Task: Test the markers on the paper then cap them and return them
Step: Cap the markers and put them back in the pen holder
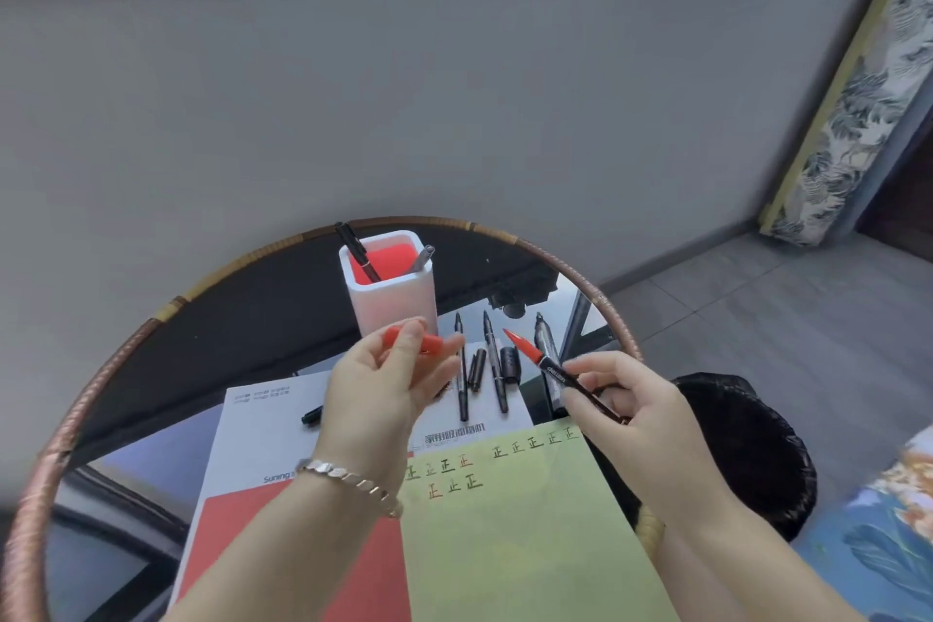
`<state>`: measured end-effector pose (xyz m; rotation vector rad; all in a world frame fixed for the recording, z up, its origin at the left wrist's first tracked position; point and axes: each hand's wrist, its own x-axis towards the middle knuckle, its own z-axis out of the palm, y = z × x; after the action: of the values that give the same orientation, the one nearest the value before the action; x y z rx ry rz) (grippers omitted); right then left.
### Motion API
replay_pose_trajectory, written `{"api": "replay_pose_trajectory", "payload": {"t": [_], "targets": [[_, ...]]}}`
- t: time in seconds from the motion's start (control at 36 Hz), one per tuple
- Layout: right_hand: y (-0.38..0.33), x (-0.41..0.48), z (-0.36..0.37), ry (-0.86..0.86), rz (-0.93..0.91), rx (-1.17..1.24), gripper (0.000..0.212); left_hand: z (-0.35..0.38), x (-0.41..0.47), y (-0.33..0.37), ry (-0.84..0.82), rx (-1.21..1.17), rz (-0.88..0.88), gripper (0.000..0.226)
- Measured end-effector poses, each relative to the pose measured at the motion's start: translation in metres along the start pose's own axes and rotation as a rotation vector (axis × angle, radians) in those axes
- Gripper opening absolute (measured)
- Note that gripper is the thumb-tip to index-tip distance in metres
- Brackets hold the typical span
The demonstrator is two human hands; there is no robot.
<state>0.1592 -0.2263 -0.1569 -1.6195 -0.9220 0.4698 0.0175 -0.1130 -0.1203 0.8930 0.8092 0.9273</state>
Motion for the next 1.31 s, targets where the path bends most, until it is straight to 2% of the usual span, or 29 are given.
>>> {"api": "replay_pose_trajectory", "payload": {"t": [0.14, 0.28, 0.47, 0.56, 0.67, 0.83, 1.06, 1.11, 1.19, 1.28, 1.31], "targets": [[-0.015, -0.007, 0.011, -0.080, -0.103, 0.045, 0.028, -0.024, -0.007, 0.006, 0.006, -0.093, -0.049, 0.016], [-0.018, -0.013, 0.019, -0.141, -0.231, 0.007, 0.018, -0.033, -0.014, 0.005, 0.016, -0.103, -0.069, 0.027], [-0.019, -0.016, 0.022, -0.173, -0.297, -0.038, 0.019, -0.037, -0.017, 0.003, 0.034, -0.100, -0.078, 0.019], [-0.020, -0.015, 0.022, -0.177, -0.315, -0.068, 0.020, -0.035, -0.020, 0.003, 0.031, -0.071, -0.051, 0.012], [-0.023, -0.014, 0.021, -0.187, -0.346, -0.101, 0.020, -0.030, -0.024, 0.001, -0.023, 0.059, -0.003, 0.017], [-0.025, -0.013, 0.022, -0.184, -0.379, -0.061, 0.018, -0.026, -0.030, -0.003, -0.090, 0.154, 0.036, 0.004], [-0.026, -0.011, 0.024, -0.181, -0.297, 0.029, 0.015, -0.023, -0.034, -0.011, -0.066, 0.072, 0.101, 0.003], [-0.028, -0.012, 0.025, -0.194, -0.250, 0.087, 0.009, -0.023, -0.034, -0.011, -0.065, 0.061, 0.122, 0.013], [-0.029, -0.010, 0.027, -0.210, -0.116, 0.240, 0.021, -0.021, -0.032, -0.011, -0.058, 0.070, 0.198, 0.016], [-0.028, -0.006, 0.030, -0.248, 0.064, 0.418, 0.012, -0.019, -0.030, -0.008, -0.076, 0.107, 0.279, 0.014], [-0.027, -0.005, 0.032, -0.265, 0.102, 0.463, 0.025, -0.019, -0.029, -0.007, -0.097, 0.102, 0.288, 0.011]]}}
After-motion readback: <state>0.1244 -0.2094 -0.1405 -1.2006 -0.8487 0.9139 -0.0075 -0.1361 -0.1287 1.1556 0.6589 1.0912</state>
